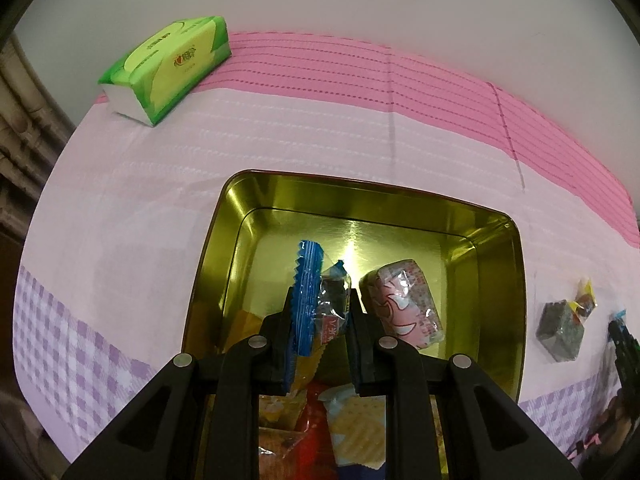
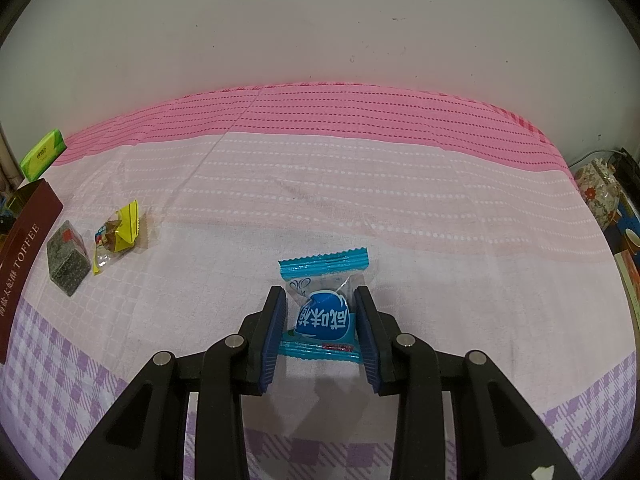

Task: Organize snacks
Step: 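Carry the blue-ended candy into the gold tray and open the left tool, then carry the blue candy into the gold tray and open the right tool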

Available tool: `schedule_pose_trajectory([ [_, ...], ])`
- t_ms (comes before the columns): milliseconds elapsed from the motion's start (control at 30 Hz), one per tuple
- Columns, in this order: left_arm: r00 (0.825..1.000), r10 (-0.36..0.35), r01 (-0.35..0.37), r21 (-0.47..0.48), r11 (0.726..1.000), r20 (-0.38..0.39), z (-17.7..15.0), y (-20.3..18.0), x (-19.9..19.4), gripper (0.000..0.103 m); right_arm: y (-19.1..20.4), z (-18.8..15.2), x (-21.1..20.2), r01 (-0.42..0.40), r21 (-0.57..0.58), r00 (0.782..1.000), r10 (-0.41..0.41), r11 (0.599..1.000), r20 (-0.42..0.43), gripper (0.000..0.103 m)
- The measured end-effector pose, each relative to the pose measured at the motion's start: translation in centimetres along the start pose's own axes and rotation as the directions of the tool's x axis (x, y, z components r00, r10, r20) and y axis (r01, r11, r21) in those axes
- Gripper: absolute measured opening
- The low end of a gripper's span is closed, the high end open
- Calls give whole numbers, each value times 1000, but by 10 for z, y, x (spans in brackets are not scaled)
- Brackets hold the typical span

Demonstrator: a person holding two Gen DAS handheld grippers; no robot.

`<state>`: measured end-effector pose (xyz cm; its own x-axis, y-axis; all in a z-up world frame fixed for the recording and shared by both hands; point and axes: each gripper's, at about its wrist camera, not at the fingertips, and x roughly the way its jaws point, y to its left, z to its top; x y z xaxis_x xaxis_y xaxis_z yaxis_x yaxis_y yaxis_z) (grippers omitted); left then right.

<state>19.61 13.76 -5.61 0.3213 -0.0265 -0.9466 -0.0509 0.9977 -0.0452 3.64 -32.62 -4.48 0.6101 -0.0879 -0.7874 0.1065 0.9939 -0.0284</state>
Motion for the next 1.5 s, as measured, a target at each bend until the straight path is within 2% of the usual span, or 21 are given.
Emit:
schedule_pose_trajectory([
  [300,1000,4,-4,-15,1000,-13,0,4,-4,31,0,0,0,0,-1,1000,0,1000,0,33],
  [467,1000,-5,4,11,1000,20,-4,0,-19,46,0,0,0,-3,-5,1000,3,1000,-1,35],
  [800,994,-1,-1,24,1000,109,-23,-10,-56,50,-1,0,-1,-6,-1,1000,6,1000,0,36],
  [1000,977,67,-78,47,996,200,-50,-12,-86,57,-3,0,-1,-14,4,1000,14,1000,0,36],
  [1067,967,92,-106,44,993,237,-62,-9,-95,59,-4,1,-1,-20,7,1000,20,1000,1,35],
  [1267,941,179,-202,54,978,285,-88,-2,-107,64,-5,1,-1,-17,10,1000,17,1000,2,32],
  [1500,926,213,-230,18,973,311,-103,14,-114,71,3,4,0,12,-19,1000,-13,1000,-18,28],
])
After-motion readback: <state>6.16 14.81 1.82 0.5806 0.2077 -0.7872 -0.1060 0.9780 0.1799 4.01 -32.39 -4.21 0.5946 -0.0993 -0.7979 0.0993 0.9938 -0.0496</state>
